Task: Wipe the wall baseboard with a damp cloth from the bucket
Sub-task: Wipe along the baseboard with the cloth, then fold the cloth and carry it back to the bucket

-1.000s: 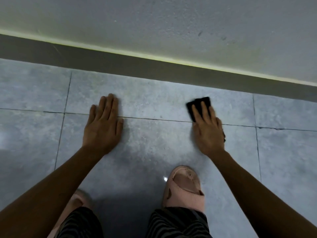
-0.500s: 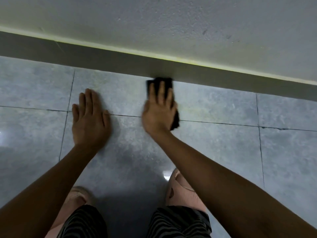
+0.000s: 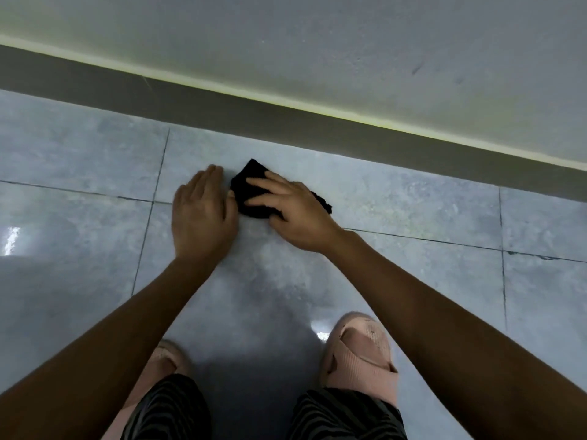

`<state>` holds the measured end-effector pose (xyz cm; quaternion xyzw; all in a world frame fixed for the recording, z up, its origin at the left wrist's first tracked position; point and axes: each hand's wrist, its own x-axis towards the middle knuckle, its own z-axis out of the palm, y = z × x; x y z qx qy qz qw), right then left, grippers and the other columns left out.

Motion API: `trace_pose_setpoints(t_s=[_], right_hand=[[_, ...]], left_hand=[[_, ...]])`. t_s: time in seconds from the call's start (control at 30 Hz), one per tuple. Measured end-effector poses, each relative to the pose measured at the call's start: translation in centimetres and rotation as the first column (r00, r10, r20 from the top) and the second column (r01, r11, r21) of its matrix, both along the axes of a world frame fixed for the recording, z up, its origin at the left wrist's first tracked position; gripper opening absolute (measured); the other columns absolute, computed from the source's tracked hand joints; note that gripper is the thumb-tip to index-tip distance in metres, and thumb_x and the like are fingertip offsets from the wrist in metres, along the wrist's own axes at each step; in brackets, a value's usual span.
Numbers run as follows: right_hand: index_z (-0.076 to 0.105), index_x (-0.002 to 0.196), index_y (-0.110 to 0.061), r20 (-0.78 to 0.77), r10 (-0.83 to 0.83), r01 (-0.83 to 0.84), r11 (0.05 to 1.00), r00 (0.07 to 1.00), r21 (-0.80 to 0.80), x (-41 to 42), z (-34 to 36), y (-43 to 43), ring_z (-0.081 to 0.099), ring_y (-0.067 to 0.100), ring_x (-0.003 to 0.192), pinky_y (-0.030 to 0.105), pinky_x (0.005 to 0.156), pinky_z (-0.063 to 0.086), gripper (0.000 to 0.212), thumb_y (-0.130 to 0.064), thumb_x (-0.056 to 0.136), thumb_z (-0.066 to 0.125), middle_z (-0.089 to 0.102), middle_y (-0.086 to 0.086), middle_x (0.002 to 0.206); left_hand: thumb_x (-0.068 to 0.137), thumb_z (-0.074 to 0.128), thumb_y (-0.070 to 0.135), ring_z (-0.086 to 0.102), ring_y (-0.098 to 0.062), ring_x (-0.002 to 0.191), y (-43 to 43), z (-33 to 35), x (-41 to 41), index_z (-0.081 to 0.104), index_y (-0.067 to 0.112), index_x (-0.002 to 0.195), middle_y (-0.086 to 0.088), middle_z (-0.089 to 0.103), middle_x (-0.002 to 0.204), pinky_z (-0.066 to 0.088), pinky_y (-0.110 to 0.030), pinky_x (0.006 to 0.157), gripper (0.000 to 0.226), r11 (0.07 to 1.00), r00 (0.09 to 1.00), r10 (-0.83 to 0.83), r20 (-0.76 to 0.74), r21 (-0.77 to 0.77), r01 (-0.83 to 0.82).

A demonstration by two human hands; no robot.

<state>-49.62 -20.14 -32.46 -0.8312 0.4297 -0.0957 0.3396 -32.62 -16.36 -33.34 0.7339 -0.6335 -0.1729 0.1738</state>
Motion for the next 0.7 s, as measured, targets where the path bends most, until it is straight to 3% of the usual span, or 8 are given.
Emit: trace_pose_setpoints(t_s=[0.1,0.17,0.23,0.33,0.47,0.53,0.6,0.7], right_hand=[[0.066,0.114,-0.012,0.190,-0.290,0.243,0.940,0.938,0.237,-1.3,1.2,0.3,0.046,0.013,0.126,0.021,0.107,0.035,0.042,0.001,0.075,0.055,0.056,0.001,0.132],[0.065,0.114,-0.017,0.118,-0.491,0.479,0.870,0.863,0.121,-1.9,1.3,0.7,0.051,0.012,0.116,0.028,0.102,0.041,0.037,-0.013,0.078,0.059,0.057,-0.003,0.124],[0.061,0.118,-0.023,-0.141,-0.587,0.578,0.810,0.797,-0.102,-2.8,1.1,1.3,0.049,0.017,0.114,0.035,0.097,0.043,0.038,-0.034,0.081,0.064,0.054,-0.004,0.123],[0.063,0.110,-0.020,-0.345,-0.574,0.585,0.807,0.742,-0.084,-4.1,0.8,1.8,0.047,0.022,0.110,0.037,0.091,0.045,0.041,-0.048,0.082,0.065,0.053,0.003,0.117],[0.059,0.088,-0.018,-0.271,-0.519,0.568,0.810,0.811,0.149,-4.3,2.6,0.5,0.056,0.020,0.091,0.026,0.070,0.043,0.022,-0.039,0.084,0.066,0.058,0.002,0.094],[0.057,0.090,-0.015,-0.128,-0.536,0.545,0.768,0.834,0.337,-4.2,4.7,-0.6,0.056,0.014,0.082,0.021,0.062,0.040,0.023,-0.036,0.087,0.065,0.059,-0.003,0.086],[0.059,0.092,-0.016,0.084,-0.609,0.500,0.715,0.789,0.489,-3.4,7.8,-1.7,0.058,0.011,0.080,0.020,0.068,0.043,0.019,-0.031,0.085,0.069,0.062,-0.004,0.087],[0.059,0.087,-0.025,0.317,-0.665,0.424,0.703,0.676,0.571,-0.6,13.1,-3.4,0.061,0.011,0.082,0.023,0.070,0.048,0.011,-0.026,0.084,0.070,0.064,-0.005,0.089]], left_hand=[[0.092,0.041,0.038,0.049,-0.034,0.122,-1.3,0.5,-1.8,0.050,0.010,0.134,-0.014,0.057,0.132,0.039,-0.043,0.097,0.051,1.000,1.000,-0.001,0.005,0.001,0.001],[0.091,0.048,0.040,0.049,-0.035,0.116,-1.9,0.9,-2.8,0.048,0.013,0.135,-0.014,0.055,0.130,0.040,-0.044,0.090,0.052,0.998,0.997,-0.052,0.058,0.040,0.050],[0.091,0.053,0.038,0.048,-0.036,0.114,-2.4,1.2,-3.2,0.045,0.012,0.137,-0.016,0.053,0.129,0.040,-0.044,0.090,0.053,0.992,0.992,-0.086,0.094,0.097,0.077],[0.090,0.056,0.034,0.049,-0.036,0.113,-3.1,1.7,-3.2,0.047,0.008,0.133,-0.019,0.054,0.124,0.041,-0.042,0.091,0.051,0.983,0.997,-0.068,0.046,0.174,0.059],[0.092,0.055,0.032,0.055,-0.032,0.099,-3.3,3.4,-2.6,0.055,0.001,0.114,-0.020,0.059,0.109,0.043,-0.037,0.077,0.038,0.955,0.990,-0.140,0.005,0.266,0.133],[0.092,0.055,0.032,0.055,-0.025,0.090,-3.2,5.3,-1.4,0.056,0.004,0.110,-0.014,0.059,0.101,0.041,-0.032,0.072,0.034,0.955,0.990,-0.030,-0.135,0.290,0.069],[0.093,0.056,0.029,0.059,-0.021,0.095,-2.8,8.0,0.6,0.058,0.010,0.115,-0.005,0.063,0.104,0.046,-0.031,0.080,0.030,0.938,0.873,0.181,-0.454,0.346,-0.015],[0.093,0.057,0.021,0.064,-0.017,0.107,-1.7,13.3,4.1,0.059,0.016,0.122,-0.001,0.068,0.114,0.050,-0.030,0.093,0.030,0.950,0.557,0.276,-0.784,0.310,-0.035]])
